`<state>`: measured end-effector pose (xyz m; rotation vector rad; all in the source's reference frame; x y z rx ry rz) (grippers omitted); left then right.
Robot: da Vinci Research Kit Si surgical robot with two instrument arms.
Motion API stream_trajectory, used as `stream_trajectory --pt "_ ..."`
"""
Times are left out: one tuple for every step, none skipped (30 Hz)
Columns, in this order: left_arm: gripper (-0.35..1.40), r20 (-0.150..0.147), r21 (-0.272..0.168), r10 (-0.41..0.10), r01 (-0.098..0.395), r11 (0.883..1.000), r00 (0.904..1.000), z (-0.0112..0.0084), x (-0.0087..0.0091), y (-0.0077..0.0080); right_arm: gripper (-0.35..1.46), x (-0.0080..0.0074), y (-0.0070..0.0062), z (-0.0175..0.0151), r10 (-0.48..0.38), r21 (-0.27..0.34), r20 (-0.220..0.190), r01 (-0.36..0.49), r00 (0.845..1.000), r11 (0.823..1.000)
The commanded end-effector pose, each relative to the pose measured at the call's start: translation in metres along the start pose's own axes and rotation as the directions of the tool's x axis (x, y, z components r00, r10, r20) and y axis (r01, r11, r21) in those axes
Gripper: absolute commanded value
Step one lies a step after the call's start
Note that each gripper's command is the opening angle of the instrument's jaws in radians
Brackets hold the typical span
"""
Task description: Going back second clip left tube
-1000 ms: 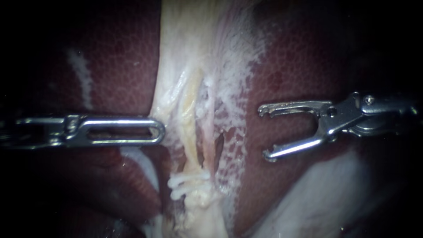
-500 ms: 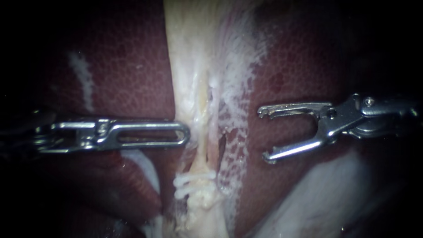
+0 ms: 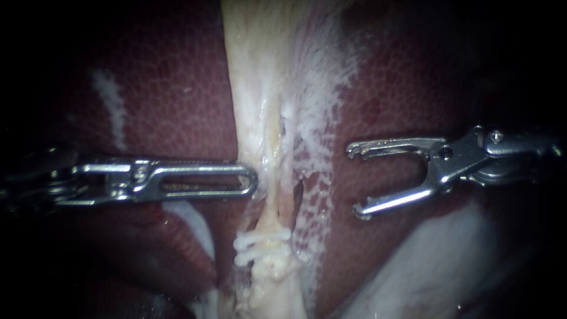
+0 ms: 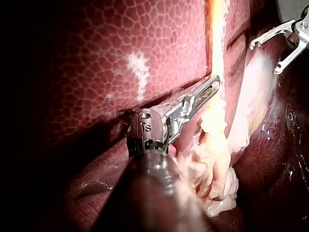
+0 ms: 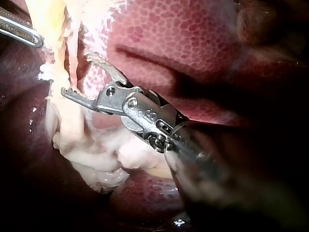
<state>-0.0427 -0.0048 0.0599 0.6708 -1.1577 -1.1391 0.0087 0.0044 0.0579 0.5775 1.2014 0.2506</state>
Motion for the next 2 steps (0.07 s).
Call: stream_trajectory --pt "-0.35 0.0 0.001 0.0 0.0 1.0 1.0 0.0 -0.0001 -0.0001 0.6 0.0 0.0 0.0 0.0 0.0 0.0 0.0 1.0 1.0" --pt "-0.35 0.0 0.001 0.0 0.0 1.0 1.0 0.0 -0.0001 -0.0001 0.6 0.0 -0.0001 0.0 0.0 0.0 0.0 0.0 1.0 1.0"
